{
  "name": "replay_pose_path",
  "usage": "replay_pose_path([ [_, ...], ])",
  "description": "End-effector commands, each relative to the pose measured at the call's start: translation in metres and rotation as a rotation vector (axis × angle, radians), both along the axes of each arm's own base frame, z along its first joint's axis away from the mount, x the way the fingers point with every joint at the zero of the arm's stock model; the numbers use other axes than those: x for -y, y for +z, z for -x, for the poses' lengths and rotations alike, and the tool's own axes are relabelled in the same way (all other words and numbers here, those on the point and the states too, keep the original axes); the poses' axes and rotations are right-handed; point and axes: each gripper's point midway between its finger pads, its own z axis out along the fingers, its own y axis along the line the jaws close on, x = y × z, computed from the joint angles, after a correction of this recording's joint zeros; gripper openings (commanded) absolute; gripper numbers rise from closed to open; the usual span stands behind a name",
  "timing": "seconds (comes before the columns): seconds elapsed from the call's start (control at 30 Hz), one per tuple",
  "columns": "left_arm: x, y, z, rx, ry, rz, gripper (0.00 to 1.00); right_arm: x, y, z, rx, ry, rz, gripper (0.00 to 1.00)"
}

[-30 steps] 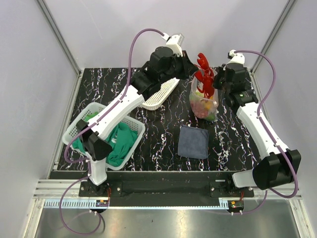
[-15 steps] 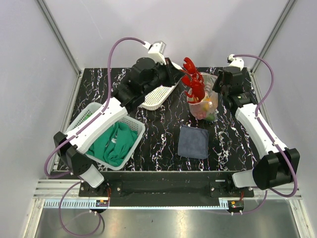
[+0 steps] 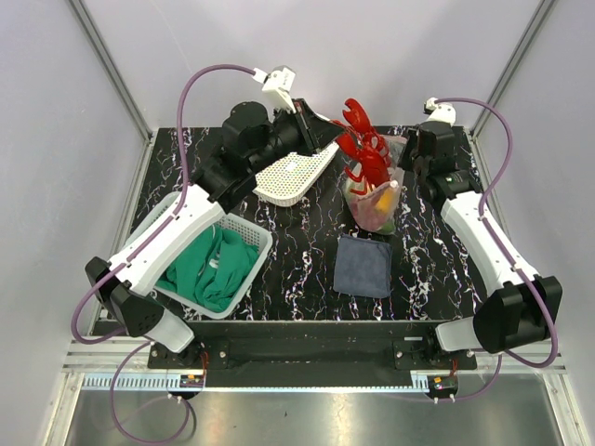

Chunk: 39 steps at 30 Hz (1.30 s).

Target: Open the zip-top bag and remove the fake food

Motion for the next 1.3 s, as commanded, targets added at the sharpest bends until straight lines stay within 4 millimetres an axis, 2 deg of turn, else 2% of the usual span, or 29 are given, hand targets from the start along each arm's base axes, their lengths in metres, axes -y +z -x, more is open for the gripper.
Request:
replay_pose_path([
  [0.0, -0.02, 0.105, 0.017, 0.205, 0.014, 0.254, 0.0, -0.028, 0.032, 0.006, 0.053, 0.117, -0.123, 0.0],
  [0.17, -0.002, 0.073, -0.011, 0.134, 0.107, 0.248, 0.0, -0.04, 0.045, 0.018, 0.059, 0.133, -0.202, 0.0],
  [0.23, 0.005, 0.069, -0.017, 0.124, 0.117, 0.264, 0.0, -0.045, 0.043, 0.02, 0.047, 0.148, -0.215, 0.0],
  [0.3, 0.008, 0.072, -0.016, 0.112, 0.107, 0.291, 0.0, -0.04, 0.038, 0.02, 0.036, 0.127, -0.192, 0.0],
  [0.4, 0.0, 0.086, -0.007, 0.129, 0.124, 0.325, 0.0, -0.026, 0.032, 0.017, 0.031, 0.072, -0.121, 0.0],
  [0.43, -0.008, 0.098, 0.002, 0.151, 0.12, 0.342, 0.0, -0.015, 0.03, 0.015, 0.034, 0.016, -0.089, 0.0],
  [0.47, -0.011, 0.102, 0.008, 0.16, 0.112, 0.343, 0.0, -0.009, 0.027, 0.015, 0.03, -0.006, -0.069, 0.0],
  [0.5, -0.013, 0.098, 0.012, 0.158, 0.108, 0.333, 0.0, -0.006, 0.024, 0.015, 0.024, -0.016, -0.041, 0.0],
  [0.53, -0.026, 0.111, 0.025, 0.184, 0.105, 0.349, 0.0, -0.002, 0.02, 0.012, 0.014, -0.031, -0.017, 0.0],
  [0.57, -0.032, 0.115, 0.032, 0.196, 0.1, 0.359, 0.0, 0.0, 0.02, 0.012, 0.014, -0.032, -0.004, 0.0],
  [0.6, -0.037, 0.106, 0.032, 0.192, 0.109, 0.347, 0.0, 0.003, 0.017, 0.011, 0.005, -0.042, 0.02, 0.0],
  [0.63, -0.048, 0.117, 0.046, 0.224, 0.091, 0.357, 0.0, 0.009, 0.015, 0.011, 0.004, -0.073, 0.036, 0.0],
  [0.67, -0.052, 0.116, 0.052, 0.233, 0.07, 0.345, 0.0, 0.012, 0.013, 0.01, 0.002, -0.085, 0.043, 0.0],
  [0.73, -0.069, 0.108, 0.052, 0.228, 0.098, 0.334, 0.0, 0.013, 0.007, 0.005, -0.014, -0.09, 0.065, 0.0],
  [0.77, -0.076, 0.111, 0.053, 0.241, 0.104, 0.351, 0.0, 0.013, 0.011, 0.002, -0.01, -0.086, 0.075, 0.0],
  [0.8, -0.089, 0.112, 0.05, 0.248, 0.13, 0.361, 0.0, 0.012, 0.011, -0.001, -0.011, -0.083, 0.078, 0.0],
  [0.83, -0.093, 0.103, 0.046, 0.231, 0.142, 0.348, 0.0, 0.013, 0.015, -0.004, -0.004, -0.09, 0.081, 0.0],
  [0.9, -0.11, 0.101, 0.041, 0.242, 0.185, 0.336, 0.0, 0.012, 0.016, -0.006, -0.002, -0.09, 0.079, 0.0],
  [1.07, -0.15, 0.076, 0.008, 0.221, 0.354, 0.268, 0.0, 0.008, 0.021, -0.004, 0.007, -0.07, 0.056, 0.0],
  [1.17, -0.156, 0.067, -0.012, 0.241, 0.398, 0.227, 0.0, 0.002, 0.024, 0.0, 0.014, -0.04, 0.036, 0.0],
  [1.2, -0.159, 0.058, -0.029, 0.252, 0.419, 0.166, 0.0, 0.0, 0.024, 0.001, 0.012, -0.023, 0.034, 0.0],
  [1.23, -0.155, 0.045, -0.037, 0.226, 0.399, 0.105, 0.0, 0.0, 0.024, 0.001, 0.013, -0.019, 0.035, 0.0],
  [1.27, -0.163, 0.051, -0.045, 0.239, 0.417, 0.077, 0.0, 0.0, 0.021, 0.0, 0.006, -0.015, 0.043, 0.0],
])
